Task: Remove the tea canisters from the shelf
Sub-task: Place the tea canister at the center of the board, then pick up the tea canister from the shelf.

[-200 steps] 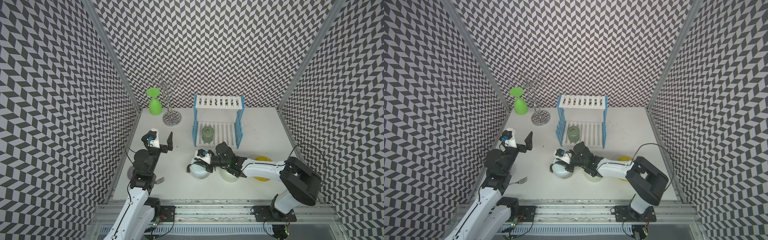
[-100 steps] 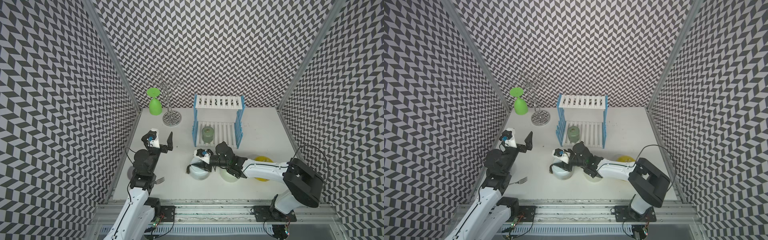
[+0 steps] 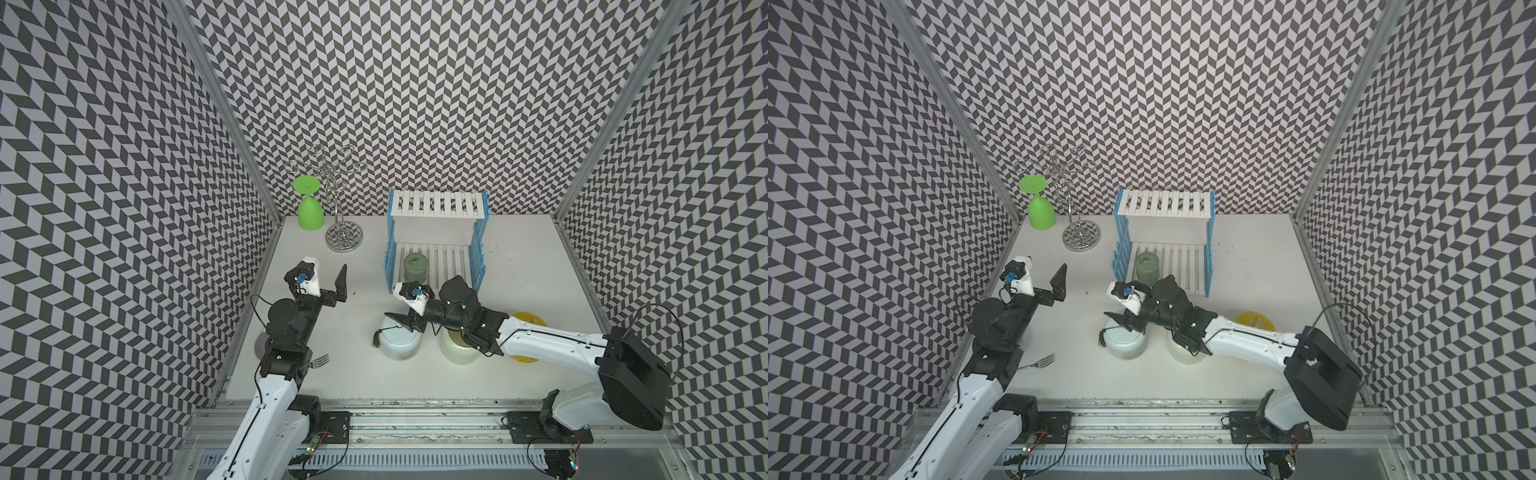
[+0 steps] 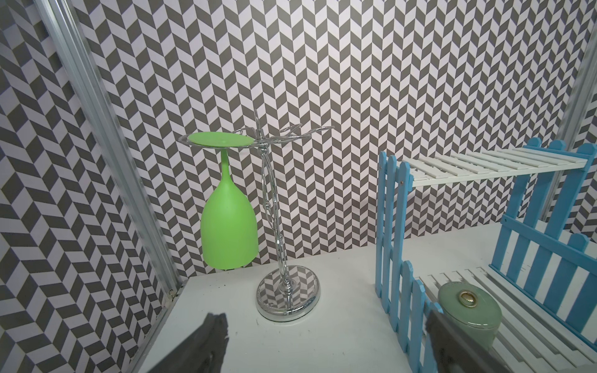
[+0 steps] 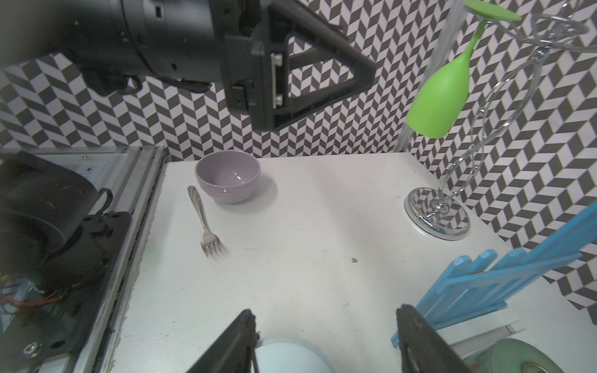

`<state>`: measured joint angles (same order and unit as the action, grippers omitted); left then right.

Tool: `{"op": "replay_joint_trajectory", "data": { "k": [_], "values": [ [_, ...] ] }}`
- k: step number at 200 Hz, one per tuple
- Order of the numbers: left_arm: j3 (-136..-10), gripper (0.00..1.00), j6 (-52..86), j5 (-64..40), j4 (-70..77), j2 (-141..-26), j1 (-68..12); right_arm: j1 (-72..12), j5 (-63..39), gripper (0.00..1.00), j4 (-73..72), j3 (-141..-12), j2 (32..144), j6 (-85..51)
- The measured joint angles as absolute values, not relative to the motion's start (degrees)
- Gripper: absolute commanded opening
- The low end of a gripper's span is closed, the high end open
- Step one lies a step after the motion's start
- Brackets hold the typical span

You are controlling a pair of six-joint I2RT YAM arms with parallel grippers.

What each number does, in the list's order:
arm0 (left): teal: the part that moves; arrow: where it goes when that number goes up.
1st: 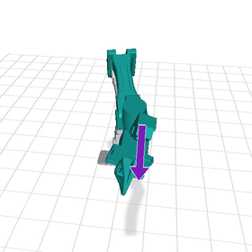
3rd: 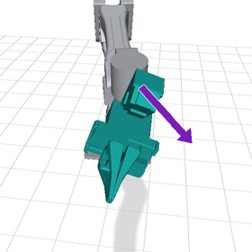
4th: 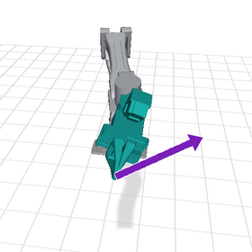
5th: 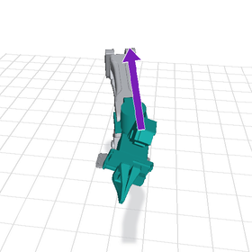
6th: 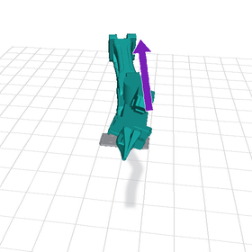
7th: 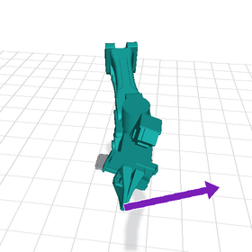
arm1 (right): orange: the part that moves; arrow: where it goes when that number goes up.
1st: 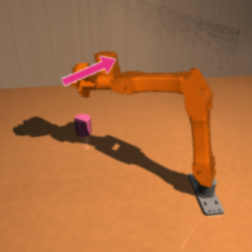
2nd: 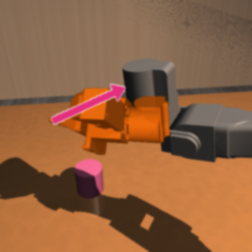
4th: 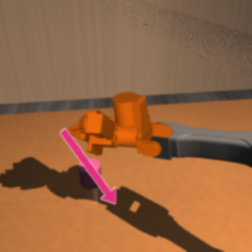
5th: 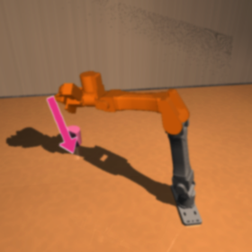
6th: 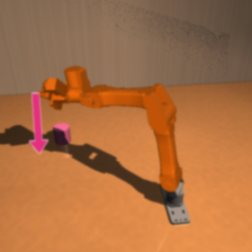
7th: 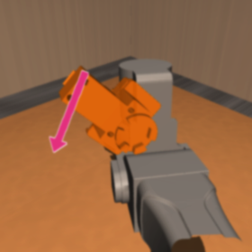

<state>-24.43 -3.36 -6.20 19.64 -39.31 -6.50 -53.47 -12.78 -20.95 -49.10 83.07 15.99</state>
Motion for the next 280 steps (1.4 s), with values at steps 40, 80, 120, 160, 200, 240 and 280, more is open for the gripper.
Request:
{"op": "replay_joint_trajectory", "data": {
  "k": [40,80,120,160,200,240,280],
  "values": [
    [-24.45,1.00,-3.31,-7.18,19.59,-39.66,-6.76,-53.45,-7.62,0.91,-19.40,-48.53,78.63,14.96],
    [-24.64,1.00,-3.31,-8.80,18.57,-40.80,-7.16,-53.01,-2.76,0.95,-16.29,-47.70,74.63,14.79],
    [-26.52,1.00,-3.60,-10.41,18.15,-42.02,-7.62,-52.16,1.41,0.99,-11.92,-47.68,71.48,14.52],
    [-28.64,1.00,-4.01,-12.91,17.63,-43.83,-8.40,-49.60,3.64,1.00,-8.86,-47.66,66.70,13.43],
    [-33.04,1.00,-7.70,-14.31,13.41,-47.35,-10.83,-44.91,4.97,1.00,-6.96,-47.05,61.69,11.33],
    [-40.80,1.00,-13.13,-16.36,7.46,-52.60,-13.65,-42.17,7.14,1.00,-4.32,-45.17,56.42,11.27],
    [-50.46,1.00,-19.05,-18.94,-1.56,-60.49,-17.28,-40.38,9.56,0.99,-2.96,-42.28,51.27,11.77]
  ]
}}
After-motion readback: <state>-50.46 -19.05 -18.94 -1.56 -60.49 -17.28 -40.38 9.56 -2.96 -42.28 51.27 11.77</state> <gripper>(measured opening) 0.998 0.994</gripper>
